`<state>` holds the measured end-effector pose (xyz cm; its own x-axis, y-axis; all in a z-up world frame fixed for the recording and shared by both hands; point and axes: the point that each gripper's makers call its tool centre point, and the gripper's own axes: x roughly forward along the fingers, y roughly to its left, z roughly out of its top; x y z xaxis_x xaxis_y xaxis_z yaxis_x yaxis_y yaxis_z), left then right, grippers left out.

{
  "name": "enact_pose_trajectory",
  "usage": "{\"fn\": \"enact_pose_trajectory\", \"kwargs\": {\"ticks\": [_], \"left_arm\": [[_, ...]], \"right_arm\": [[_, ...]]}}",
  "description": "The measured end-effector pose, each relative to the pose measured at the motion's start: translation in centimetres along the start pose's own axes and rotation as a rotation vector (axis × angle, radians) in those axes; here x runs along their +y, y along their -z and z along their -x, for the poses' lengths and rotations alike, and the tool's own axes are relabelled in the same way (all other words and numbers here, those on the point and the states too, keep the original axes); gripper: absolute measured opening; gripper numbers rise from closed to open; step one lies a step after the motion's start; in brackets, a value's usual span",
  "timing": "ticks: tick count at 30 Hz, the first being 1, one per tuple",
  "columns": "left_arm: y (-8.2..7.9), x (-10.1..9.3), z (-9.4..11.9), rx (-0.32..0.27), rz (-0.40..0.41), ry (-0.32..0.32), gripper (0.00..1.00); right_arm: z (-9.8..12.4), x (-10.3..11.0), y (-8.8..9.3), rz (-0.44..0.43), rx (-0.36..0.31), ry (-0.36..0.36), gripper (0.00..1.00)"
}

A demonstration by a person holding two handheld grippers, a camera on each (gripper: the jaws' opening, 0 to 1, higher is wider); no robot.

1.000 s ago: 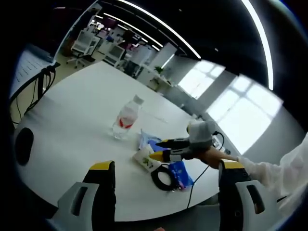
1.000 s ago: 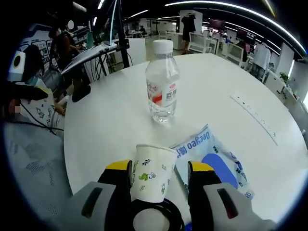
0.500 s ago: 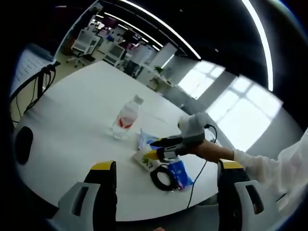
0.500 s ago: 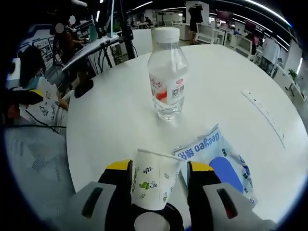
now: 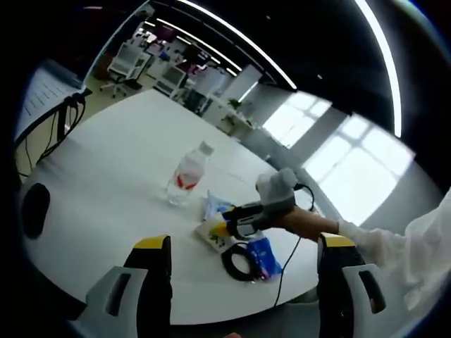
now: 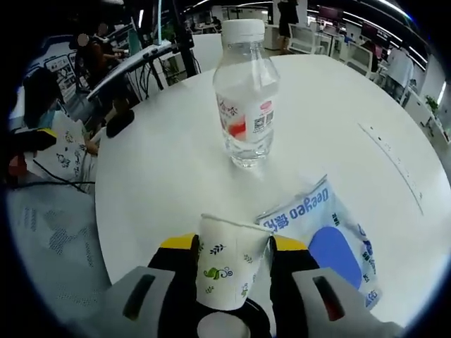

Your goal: Arrange the tabletop items into an orderly group along one side of the table until the central work area is clear of visible clutter.

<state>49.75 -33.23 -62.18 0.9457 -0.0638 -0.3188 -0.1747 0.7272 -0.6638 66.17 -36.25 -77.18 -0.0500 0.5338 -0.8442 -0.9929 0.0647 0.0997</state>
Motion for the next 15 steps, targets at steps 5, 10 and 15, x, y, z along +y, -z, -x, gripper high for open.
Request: {"fn": "enact_pose_trajectory", "kwargs": {"ticks": [5,10,15], "left_arm": [[-0.11,-0.08,0.02,-0.003,0.003,0.002,0.82],[-0.25,0.1,0.1,-0.009,0.011,-0.002,0.82],[-0.15,-0.02,0.12,-0.006,0.01,-0.004,0.82]], "right_arm": [[-0.15,-0.19,-0.13,-0.012,-0.012,0.004,0.35],[0.21,-0.79,-0.77,-0.02,-0.041,0.018,0.35],[0.56,-0.79,-0.98,-0.032,-0.067,0.023,0.34]]}}
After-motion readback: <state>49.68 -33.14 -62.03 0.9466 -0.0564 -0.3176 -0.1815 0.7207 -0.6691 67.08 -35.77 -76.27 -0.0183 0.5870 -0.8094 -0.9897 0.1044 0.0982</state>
